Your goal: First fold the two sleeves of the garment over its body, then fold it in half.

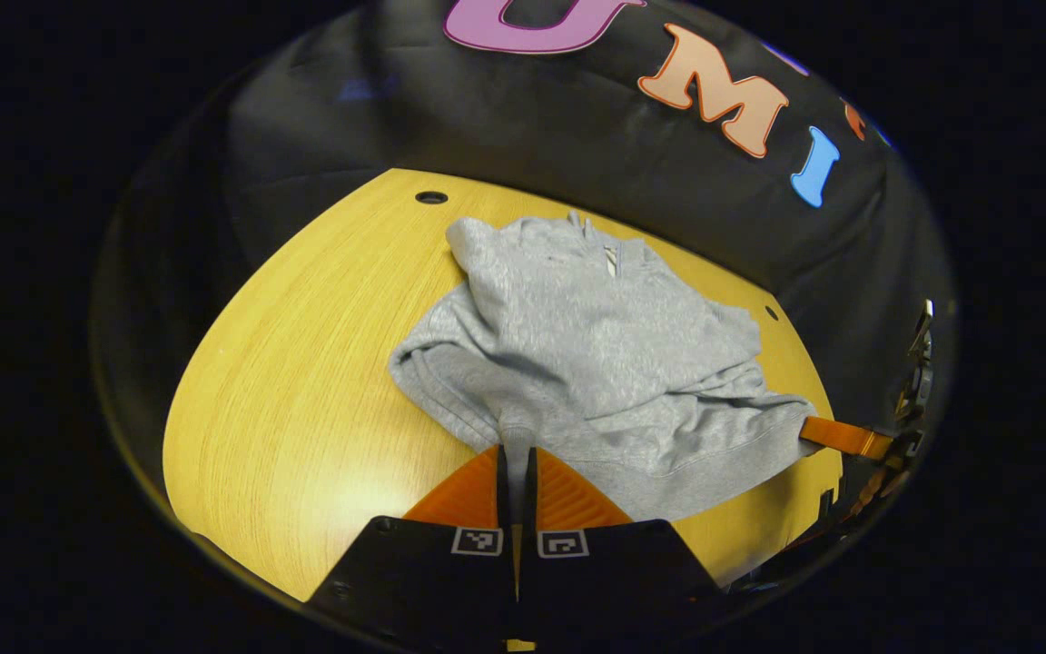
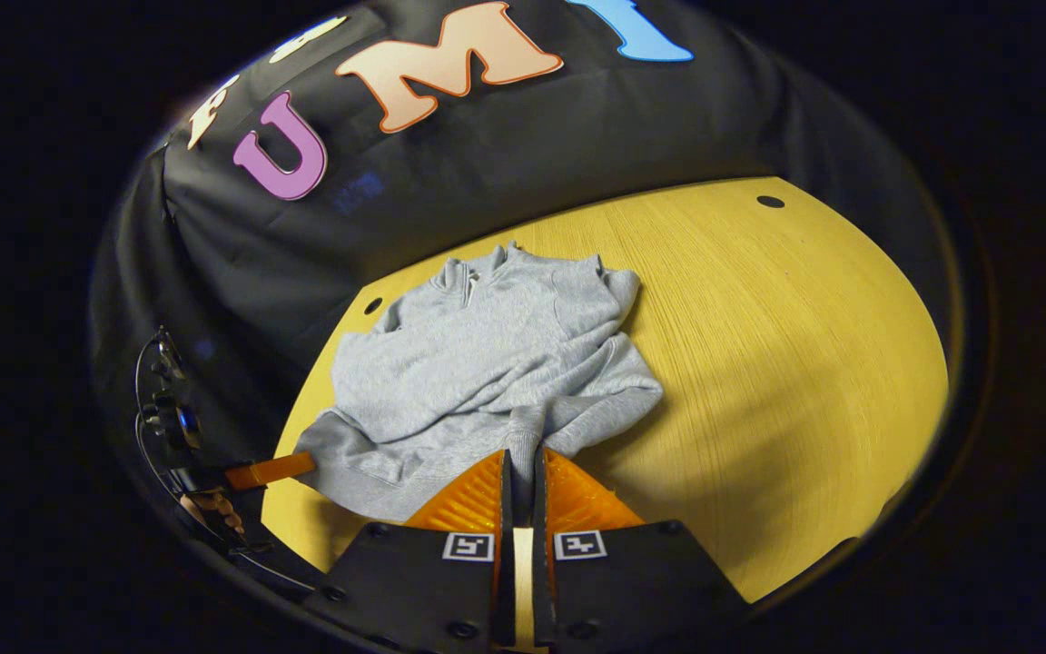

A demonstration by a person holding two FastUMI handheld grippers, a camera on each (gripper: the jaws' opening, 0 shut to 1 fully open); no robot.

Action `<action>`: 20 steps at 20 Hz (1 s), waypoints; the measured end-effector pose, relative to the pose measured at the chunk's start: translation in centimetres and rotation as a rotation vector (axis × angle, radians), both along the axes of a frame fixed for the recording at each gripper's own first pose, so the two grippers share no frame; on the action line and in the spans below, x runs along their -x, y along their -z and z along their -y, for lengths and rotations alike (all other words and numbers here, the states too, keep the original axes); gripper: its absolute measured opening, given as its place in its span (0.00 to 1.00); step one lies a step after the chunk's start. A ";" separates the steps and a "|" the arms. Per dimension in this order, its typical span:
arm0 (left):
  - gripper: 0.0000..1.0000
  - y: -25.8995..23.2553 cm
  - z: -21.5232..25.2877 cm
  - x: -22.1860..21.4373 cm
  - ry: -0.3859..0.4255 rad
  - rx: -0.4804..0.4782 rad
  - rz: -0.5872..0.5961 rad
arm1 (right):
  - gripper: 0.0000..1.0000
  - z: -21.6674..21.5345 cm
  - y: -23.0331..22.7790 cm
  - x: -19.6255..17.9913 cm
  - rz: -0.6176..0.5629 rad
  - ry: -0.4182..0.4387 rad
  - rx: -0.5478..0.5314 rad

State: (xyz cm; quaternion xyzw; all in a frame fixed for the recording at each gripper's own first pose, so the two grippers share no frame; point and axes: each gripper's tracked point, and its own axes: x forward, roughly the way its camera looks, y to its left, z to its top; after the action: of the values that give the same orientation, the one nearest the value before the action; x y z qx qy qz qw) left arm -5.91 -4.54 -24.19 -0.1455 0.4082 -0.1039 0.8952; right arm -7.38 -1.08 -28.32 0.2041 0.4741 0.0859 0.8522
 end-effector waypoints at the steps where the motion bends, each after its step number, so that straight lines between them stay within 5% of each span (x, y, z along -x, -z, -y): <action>1: 0.00 -0.5 0.0 -0.6 0.002 0.004 -0.001 | 0.10 -0.1 -0.4 -0.8 -0.008 0.015 -0.022; 12: 0.00 -2.3 0.6 -7.9 0.012 0.053 -0.060 | 0.10 0.1 -1.1 -7.9 -0.156 0.195 -0.189; 20: 0.00 1.4 1.3 -11.8 -0.022 0.106 -0.231 | 0.12 0.4 4.2 -11.8 -0.333 0.253 -0.210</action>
State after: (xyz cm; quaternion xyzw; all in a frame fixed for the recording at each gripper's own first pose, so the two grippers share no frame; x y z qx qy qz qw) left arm 5.93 -5.83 -25.62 -0.2079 0.5008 -0.0982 0.8345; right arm 4.41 -1.52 -32.54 0.3606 0.5673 -0.0074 0.7403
